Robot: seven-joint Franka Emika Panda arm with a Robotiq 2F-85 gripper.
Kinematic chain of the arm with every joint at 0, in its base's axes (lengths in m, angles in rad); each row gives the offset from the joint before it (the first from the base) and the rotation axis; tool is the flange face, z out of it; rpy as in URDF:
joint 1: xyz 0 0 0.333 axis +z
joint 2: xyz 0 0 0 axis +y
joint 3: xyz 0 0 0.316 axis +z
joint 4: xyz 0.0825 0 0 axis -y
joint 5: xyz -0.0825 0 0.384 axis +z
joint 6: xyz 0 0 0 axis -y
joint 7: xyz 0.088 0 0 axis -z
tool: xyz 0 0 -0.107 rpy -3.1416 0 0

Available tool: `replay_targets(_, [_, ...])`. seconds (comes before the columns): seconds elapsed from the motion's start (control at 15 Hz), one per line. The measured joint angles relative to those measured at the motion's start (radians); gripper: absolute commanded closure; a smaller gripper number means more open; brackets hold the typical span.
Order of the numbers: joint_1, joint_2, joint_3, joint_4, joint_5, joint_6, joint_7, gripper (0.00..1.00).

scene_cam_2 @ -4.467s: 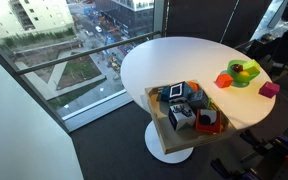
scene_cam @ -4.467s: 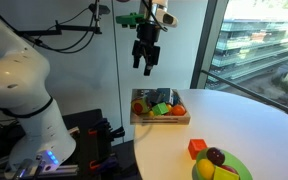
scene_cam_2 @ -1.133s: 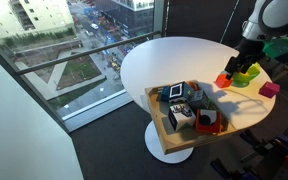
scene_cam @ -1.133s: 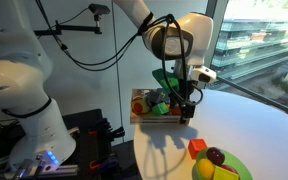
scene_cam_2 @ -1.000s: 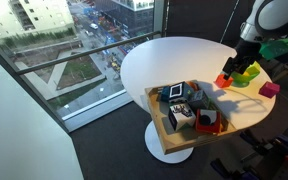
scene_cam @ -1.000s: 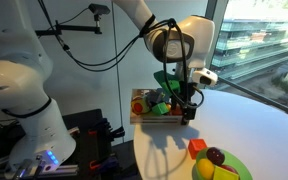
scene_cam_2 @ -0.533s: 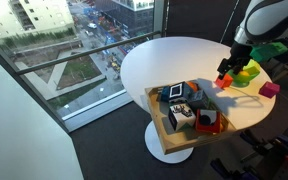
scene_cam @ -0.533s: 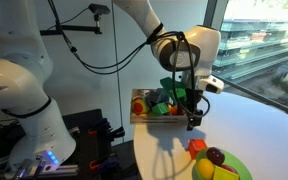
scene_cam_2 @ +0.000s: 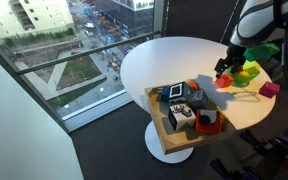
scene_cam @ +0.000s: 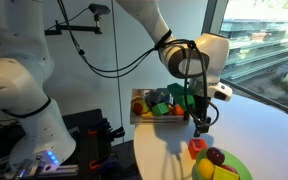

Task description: Shift the orange block to the wooden tray

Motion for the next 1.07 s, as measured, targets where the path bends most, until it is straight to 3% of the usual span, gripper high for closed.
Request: replay_targets(1.07, [-0.061, 0.104, 0.000, 0.083, 0.000, 0.014, -0.021, 0.00])
